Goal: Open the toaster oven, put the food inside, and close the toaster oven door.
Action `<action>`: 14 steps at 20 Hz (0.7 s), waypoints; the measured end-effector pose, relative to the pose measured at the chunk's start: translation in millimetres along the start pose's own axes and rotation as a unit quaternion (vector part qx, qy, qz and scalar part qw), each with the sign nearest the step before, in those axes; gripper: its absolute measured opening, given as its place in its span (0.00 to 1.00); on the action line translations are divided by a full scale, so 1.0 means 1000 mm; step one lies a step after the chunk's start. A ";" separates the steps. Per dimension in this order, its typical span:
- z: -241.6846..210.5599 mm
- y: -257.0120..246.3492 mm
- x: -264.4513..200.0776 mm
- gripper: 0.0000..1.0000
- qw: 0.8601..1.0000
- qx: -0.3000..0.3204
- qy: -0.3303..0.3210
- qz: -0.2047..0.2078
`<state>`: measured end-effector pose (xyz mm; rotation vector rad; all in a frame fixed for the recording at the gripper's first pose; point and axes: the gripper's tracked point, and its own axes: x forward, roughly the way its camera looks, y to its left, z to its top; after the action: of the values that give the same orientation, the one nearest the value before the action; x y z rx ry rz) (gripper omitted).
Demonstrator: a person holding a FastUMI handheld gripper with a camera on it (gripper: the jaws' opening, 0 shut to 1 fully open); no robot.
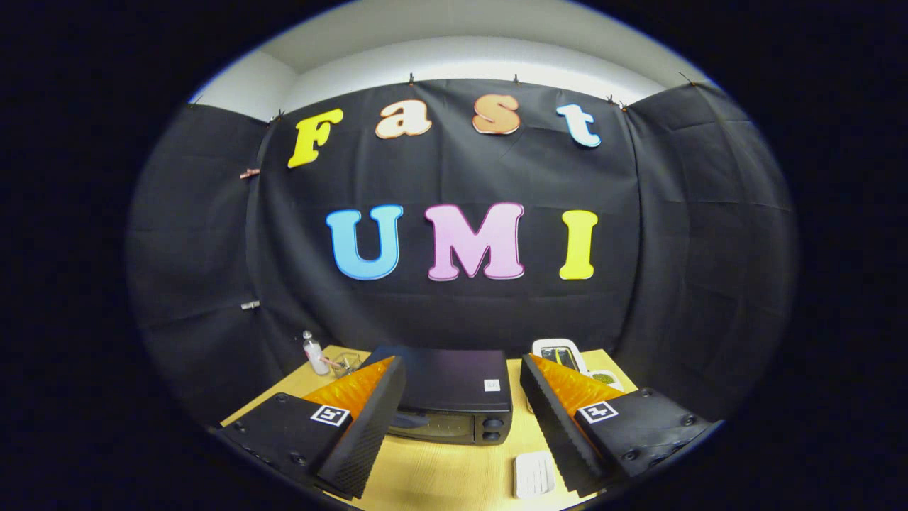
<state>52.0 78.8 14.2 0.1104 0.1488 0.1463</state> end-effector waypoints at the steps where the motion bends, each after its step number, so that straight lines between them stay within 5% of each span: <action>1: 0.010 -0.008 -0.004 1.00 1.000 0.004 -0.008 -0.007; 6: 0.057 -0.044 -0.022 1.00 0.997 -0.012 -0.061 -0.049; 14: 0.057 -0.061 -0.031 1.00 0.995 -0.024 -0.071 -0.068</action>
<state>38.4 8.1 66.9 0.0629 0.0112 0.0059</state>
